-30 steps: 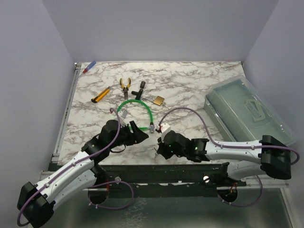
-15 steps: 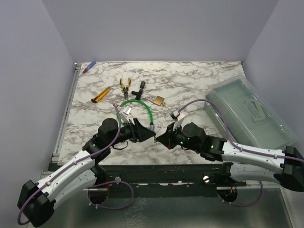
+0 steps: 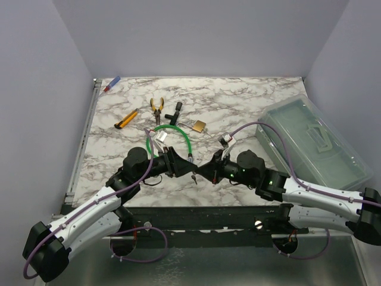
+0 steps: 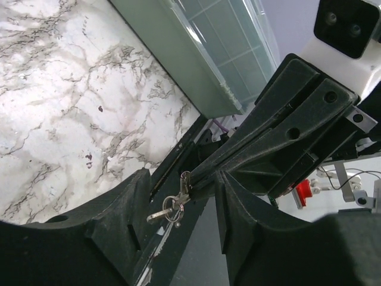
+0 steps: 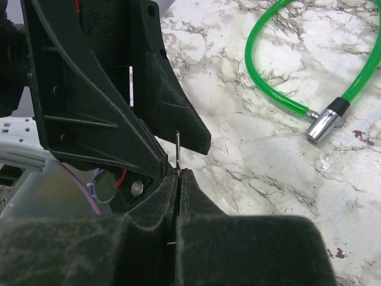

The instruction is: Unlock with the key

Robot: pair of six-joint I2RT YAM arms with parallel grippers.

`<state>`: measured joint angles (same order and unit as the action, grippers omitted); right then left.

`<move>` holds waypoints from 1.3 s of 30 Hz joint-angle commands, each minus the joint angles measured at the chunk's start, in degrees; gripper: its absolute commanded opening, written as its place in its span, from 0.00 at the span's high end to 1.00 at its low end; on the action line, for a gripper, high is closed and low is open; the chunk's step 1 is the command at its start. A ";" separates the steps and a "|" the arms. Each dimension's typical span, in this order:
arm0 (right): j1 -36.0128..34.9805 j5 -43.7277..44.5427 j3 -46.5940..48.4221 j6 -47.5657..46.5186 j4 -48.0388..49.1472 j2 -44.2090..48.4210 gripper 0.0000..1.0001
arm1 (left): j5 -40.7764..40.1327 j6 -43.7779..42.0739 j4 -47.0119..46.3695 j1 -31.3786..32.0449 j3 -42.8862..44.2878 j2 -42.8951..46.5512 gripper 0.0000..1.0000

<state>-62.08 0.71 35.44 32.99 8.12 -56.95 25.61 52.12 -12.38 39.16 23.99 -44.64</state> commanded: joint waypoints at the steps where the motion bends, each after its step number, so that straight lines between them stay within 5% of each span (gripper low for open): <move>1: 0.37 -3.44 -0.83 0.85 3.49 1.20 1.00 | 1.12 0.49 -3.11 0.34 0.64 0.08 0.50; 9: 1.30 -5.16 -1.65 1.72 4.78 1.25 1.00 | 0.80 1.16 -4.25 0.35 0.27 0.23 0.69; 14: 1.69 -5.90 -2.09 2.31 5.41 1.43 1.00 | -0.56 1.53 -4.28 0.34 0.02 0.75 0.99; 19: 2.24 -5.22 -2.05 3.63 5.43 1.56 0.95 | -1.53 1.94 -4.23 0.39 -0.26 1.49 1.00; 22: 2.89 -5.05 -1.96 4.77 5.20 1.70 0.51 | -2.62 2.21 -4.23 0.36 0.17 2.52 1.00; 24: 3.46 -5.19 -2.12 5.49 5.41 1.96 0.41 | -3.19 2.25 -4.10 0.37 0.71 3.22 1.00; 39: 4.53 -9.68 -1.87 5.62 9.93 0.35 0.52 | -4.05 1.67 -3.79 0.37 2.63 3.51 1.00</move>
<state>-57.89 -6.63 33.63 38.57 15.11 -55.94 22.68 54.15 -15.22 39.24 24.80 -41.47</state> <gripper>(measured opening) 0.490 0.017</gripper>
